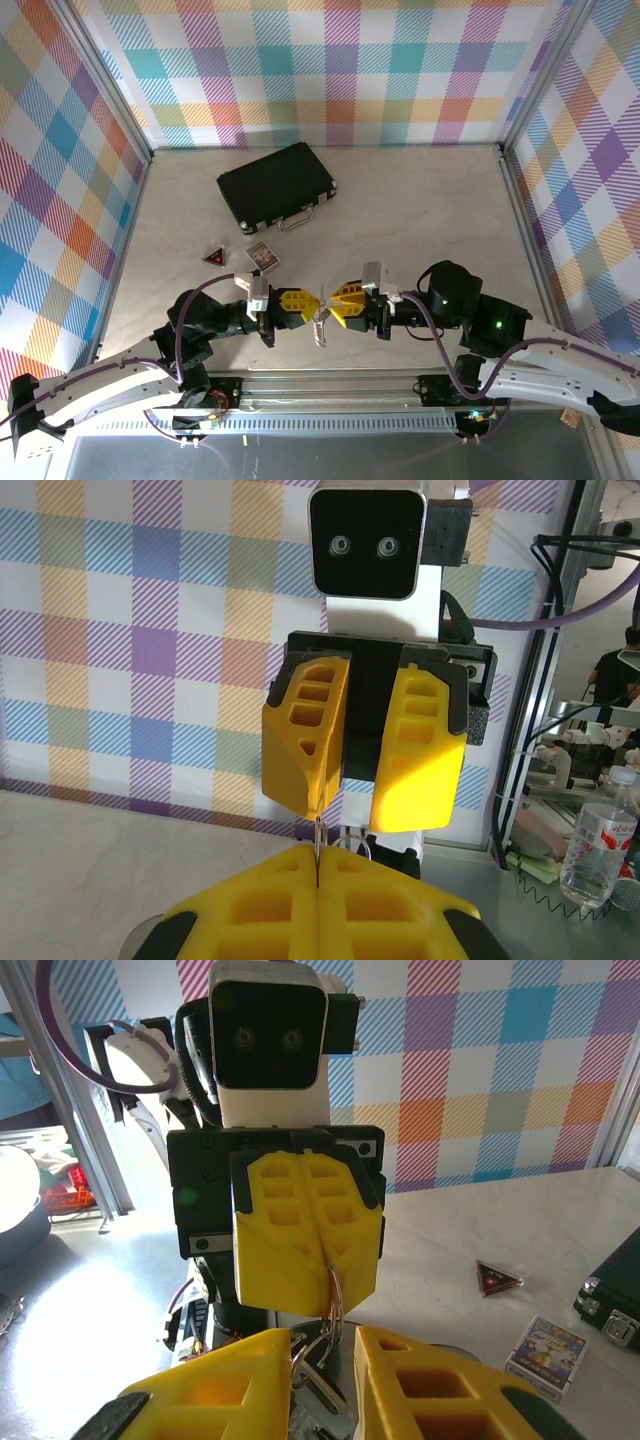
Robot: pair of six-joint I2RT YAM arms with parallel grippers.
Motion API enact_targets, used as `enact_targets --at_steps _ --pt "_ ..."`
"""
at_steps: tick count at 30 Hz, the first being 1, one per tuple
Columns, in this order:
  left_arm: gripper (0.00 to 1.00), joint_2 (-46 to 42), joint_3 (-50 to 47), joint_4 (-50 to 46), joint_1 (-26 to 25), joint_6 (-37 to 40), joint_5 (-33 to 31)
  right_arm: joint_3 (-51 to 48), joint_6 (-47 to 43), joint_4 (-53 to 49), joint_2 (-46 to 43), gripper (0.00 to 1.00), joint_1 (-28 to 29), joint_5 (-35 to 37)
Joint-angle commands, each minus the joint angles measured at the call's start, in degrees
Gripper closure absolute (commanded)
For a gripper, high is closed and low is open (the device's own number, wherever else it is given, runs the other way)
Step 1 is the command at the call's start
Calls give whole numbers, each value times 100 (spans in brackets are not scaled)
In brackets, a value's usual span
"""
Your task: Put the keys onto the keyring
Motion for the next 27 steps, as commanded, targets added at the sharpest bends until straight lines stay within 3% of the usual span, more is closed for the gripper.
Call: enact_targets --at_steps 1,9,16,27 --pt "100 -96 43 386 -72 -50 145 -32 44 20 -158 74 -55 -11" --pt "100 -84 106 311 -72 -41 188 -57 148 93 56 62 -166 -209" --pt "100 -118 168 185 -70 -20 206 -85 176 227 201 69 -234 -367" --pt "100 -183 205 30 -77 -6 183 -92 227 427 354 72 -270 -641"
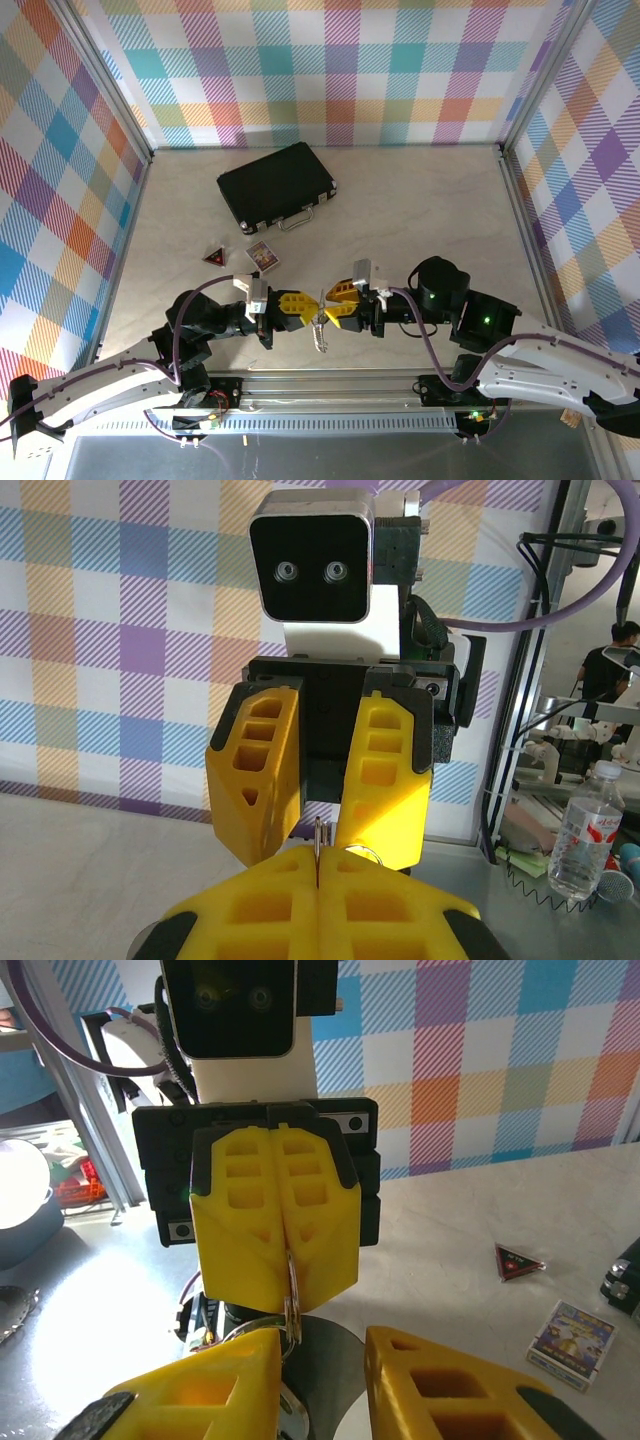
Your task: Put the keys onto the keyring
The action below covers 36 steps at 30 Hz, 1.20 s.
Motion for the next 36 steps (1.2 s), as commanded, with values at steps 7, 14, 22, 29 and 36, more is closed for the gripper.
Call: enact_targets --at_steps 7,14,22,29,36 --pt "100 -109 210 35 -46 3 95 -46 83 299 84 81 -40 -361" --pt "100 -109 202 -12 -46 13 159 -54 78 242 83 97 -44 -367" --pt "100 -110 336 -440 -55 198 229 130 -45 -159 300 100 -43 -500" --pt "93 -219 895 -2143 -64 998 -184 547 -448 -1117 376 100 -43 -458" --pt "81 -57 1663 -3934 -64 1695 -746 1343 -1249 -2569 803 100 -41 -299"
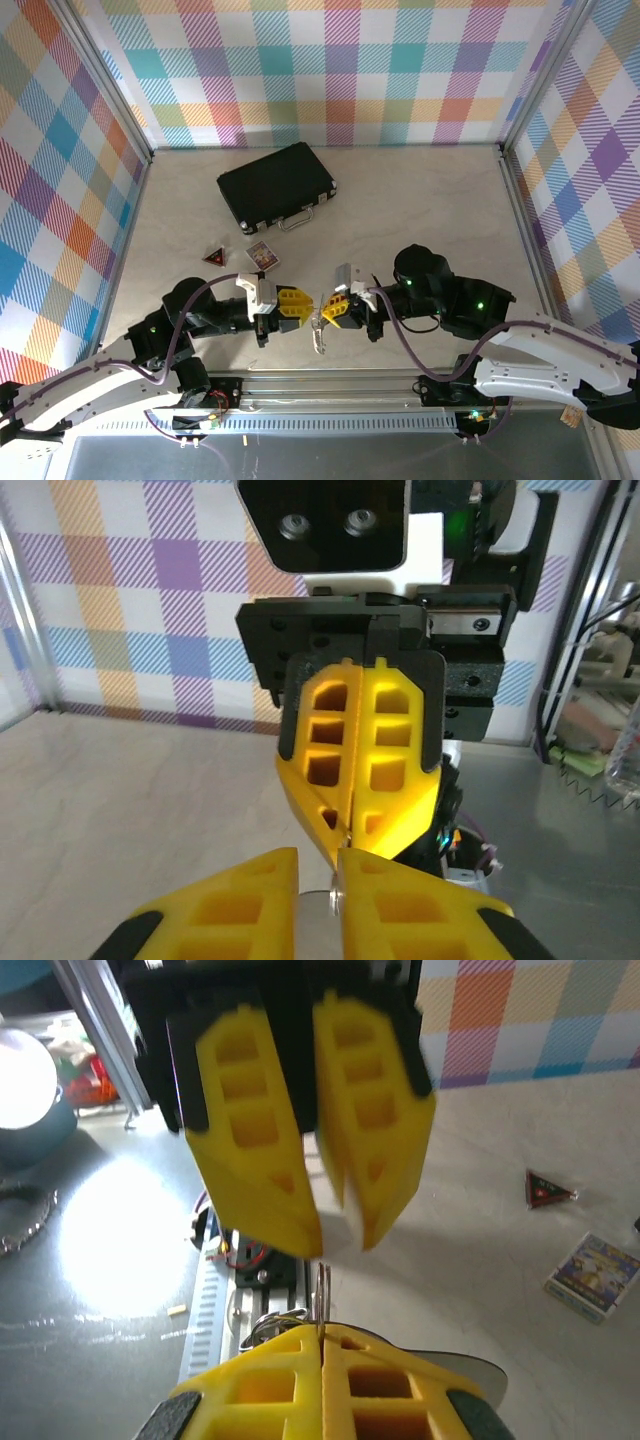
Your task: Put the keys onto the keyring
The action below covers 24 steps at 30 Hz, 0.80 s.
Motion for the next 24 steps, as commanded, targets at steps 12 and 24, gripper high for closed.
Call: enact_targets --at_steps 12,24 --pt "69 412 839 -1640 -26 556 108 1014 -1028 -1532 464 100 -30 484" --pt "70 825 912 -1411 -31 602 203 1570 -1260 -2069 932 100 -37 217"
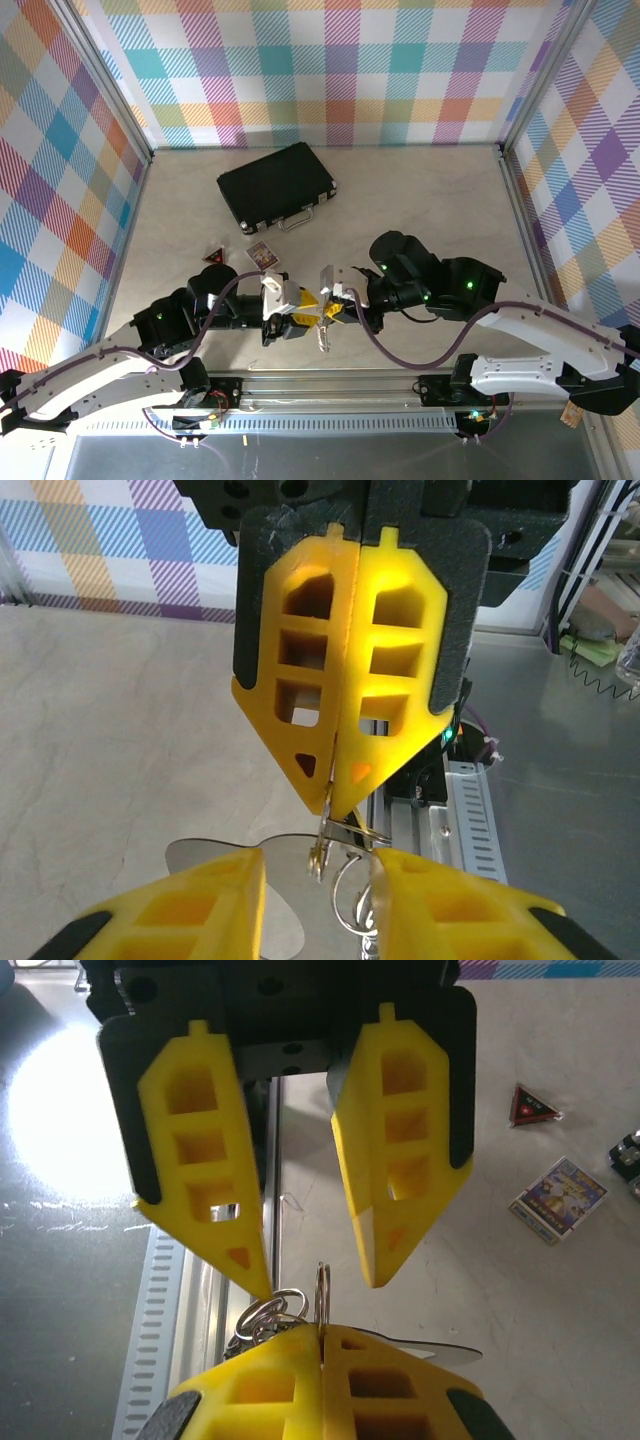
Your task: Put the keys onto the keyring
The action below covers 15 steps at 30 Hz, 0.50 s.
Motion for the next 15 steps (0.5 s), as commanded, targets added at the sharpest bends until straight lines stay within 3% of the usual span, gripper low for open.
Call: enact_targets --at_steps 1,6,15 --pt "72 33 212 63 -26 56 84 218 -174 -118 12 100 -35 -214" --pt "86 39 187 60 -26 47 63 207 -194 -207 21 100 -36 -229" --pt "87 109 139 376 -26 -1 159 249 -172 -148 122 100 -29 -362"
